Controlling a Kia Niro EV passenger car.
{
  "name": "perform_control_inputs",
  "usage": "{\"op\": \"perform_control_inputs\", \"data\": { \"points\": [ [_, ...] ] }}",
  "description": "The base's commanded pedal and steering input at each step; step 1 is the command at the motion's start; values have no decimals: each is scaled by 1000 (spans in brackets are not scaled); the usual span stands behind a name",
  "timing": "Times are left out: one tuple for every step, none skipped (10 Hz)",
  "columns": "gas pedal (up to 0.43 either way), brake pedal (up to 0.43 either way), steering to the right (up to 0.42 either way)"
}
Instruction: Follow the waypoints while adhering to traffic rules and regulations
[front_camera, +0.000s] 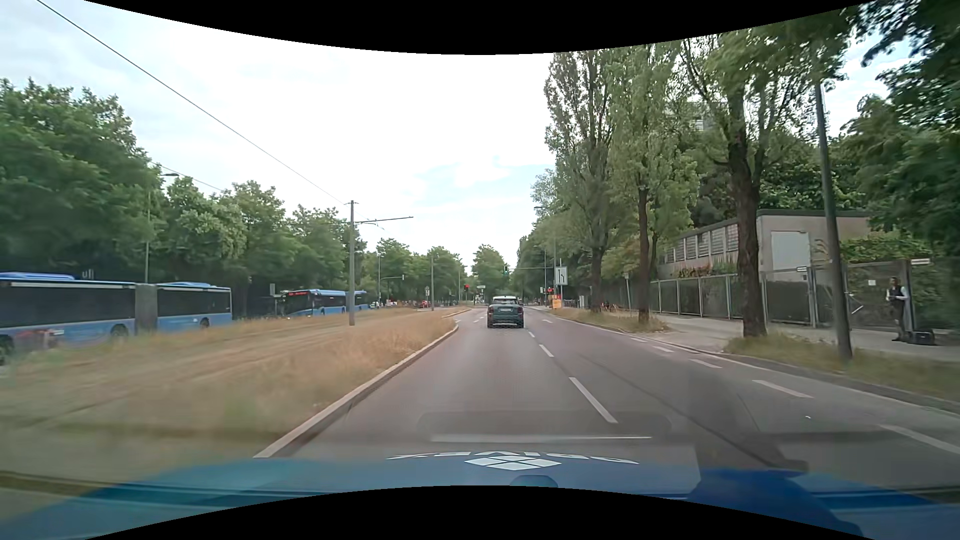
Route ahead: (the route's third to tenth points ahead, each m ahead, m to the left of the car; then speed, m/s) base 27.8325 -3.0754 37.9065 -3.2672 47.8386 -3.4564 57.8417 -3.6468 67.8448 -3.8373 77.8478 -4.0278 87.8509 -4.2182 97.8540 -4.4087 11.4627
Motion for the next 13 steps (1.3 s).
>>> {"op": "perform_control_inputs", "data": {
  "points": [
    [169,0,4],
    [169,0,4],
    [169,0,3],
    [169,0,2],
    [169,0,1],
    [169,0,1],
    [169,0,0],
    [169,0,0],
    [169,0,0],
    [169,0,0],
    [169,0,0],
    [169,0,0],
    [169,0,0]
  ]
}}
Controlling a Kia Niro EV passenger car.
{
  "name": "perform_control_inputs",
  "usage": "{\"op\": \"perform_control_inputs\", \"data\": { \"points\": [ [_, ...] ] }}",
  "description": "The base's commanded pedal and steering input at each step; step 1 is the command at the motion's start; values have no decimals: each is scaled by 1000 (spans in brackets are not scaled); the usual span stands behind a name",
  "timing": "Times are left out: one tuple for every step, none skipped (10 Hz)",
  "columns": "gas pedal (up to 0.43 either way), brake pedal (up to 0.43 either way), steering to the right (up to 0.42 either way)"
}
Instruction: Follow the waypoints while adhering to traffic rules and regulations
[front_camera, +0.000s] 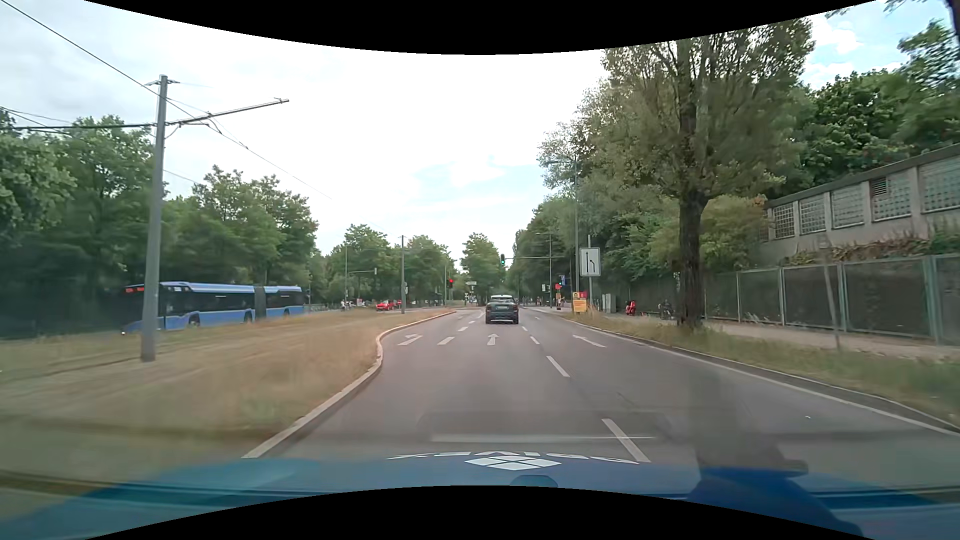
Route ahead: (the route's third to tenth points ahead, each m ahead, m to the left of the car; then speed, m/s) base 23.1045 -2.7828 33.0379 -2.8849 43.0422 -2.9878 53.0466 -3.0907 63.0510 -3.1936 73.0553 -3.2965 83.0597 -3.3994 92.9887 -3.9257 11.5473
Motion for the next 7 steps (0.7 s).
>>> {"op": "perform_control_inputs", "data": {
  "points": [
    [169,0,0],
    [177,0,-1],
    [177,0,-1],
    [177,0,-1],
    [177,0,-1],
    [177,0,-1],
    [177,0,-1]
  ]
}}
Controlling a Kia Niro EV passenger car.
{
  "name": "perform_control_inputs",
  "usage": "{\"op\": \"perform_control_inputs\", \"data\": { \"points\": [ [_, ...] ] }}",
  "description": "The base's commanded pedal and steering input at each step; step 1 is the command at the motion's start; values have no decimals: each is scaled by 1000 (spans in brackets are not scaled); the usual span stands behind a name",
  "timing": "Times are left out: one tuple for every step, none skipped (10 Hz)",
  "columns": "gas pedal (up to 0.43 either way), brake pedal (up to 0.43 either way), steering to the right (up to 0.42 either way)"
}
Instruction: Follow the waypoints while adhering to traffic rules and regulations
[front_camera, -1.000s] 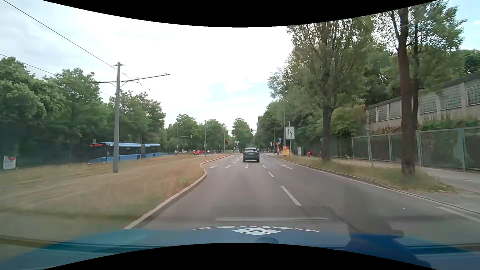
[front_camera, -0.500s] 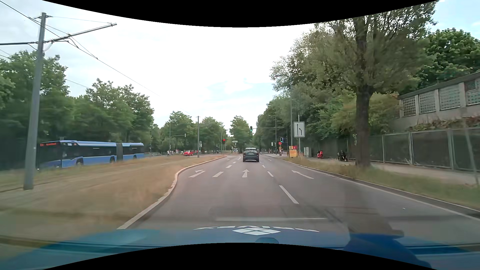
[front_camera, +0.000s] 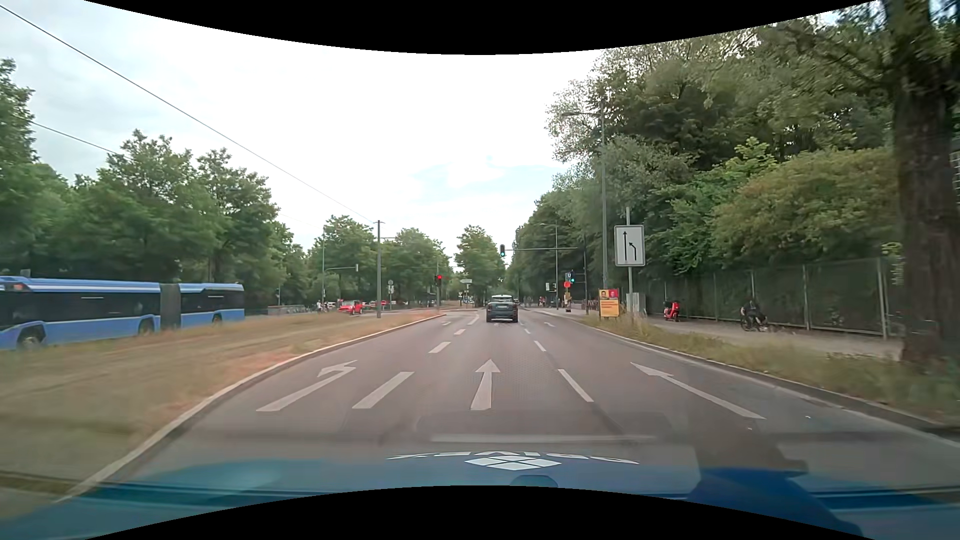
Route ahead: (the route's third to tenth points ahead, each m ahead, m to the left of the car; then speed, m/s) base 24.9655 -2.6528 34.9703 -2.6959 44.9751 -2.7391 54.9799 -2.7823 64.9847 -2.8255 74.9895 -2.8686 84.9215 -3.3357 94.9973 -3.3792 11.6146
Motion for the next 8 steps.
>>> {"op": "perform_control_inputs", "data": {
  "points": [
    [177,0,-1],
    [177,0,-1],
    [177,0,-2],
    [177,0,-2],
    [177,0,-2],
    [177,0,-2],
    [177,0,-2],
    [177,0,-3]
  ]
}}
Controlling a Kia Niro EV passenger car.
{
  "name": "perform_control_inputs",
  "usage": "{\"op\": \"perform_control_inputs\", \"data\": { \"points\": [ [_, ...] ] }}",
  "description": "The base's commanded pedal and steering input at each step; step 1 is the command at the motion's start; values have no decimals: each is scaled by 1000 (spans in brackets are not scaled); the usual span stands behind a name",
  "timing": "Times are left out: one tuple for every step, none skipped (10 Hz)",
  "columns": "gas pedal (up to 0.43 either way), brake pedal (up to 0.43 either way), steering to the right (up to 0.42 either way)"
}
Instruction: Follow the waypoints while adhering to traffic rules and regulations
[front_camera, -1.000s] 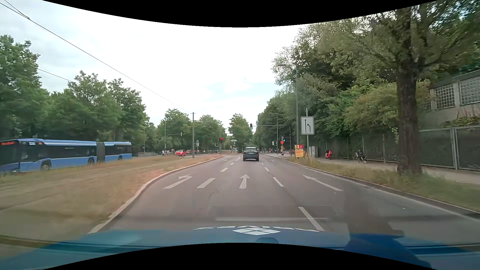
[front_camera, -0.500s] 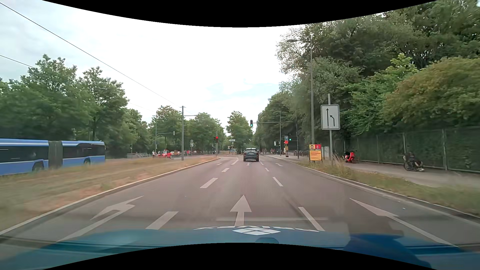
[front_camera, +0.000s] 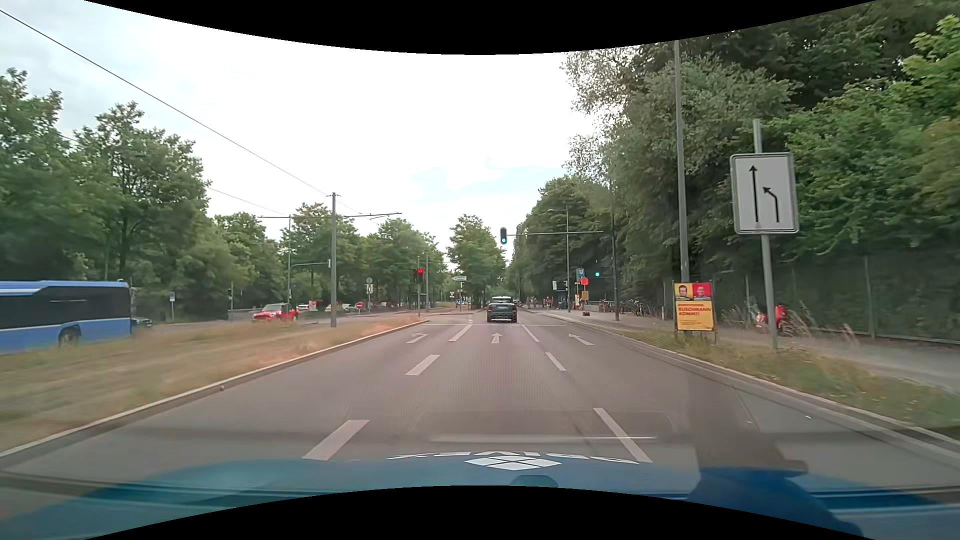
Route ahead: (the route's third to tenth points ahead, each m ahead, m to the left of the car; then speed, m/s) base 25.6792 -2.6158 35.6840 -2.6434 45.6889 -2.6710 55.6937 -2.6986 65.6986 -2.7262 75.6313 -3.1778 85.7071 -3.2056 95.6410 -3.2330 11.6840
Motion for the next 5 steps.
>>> {"op": "perform_control_inputs", "data": {
  "points": [
    [177,0,-3],
    [169,0,-3],
    [169,0,-3],
    [169,0,-2],
    [169,0,-2]
  ]
}}
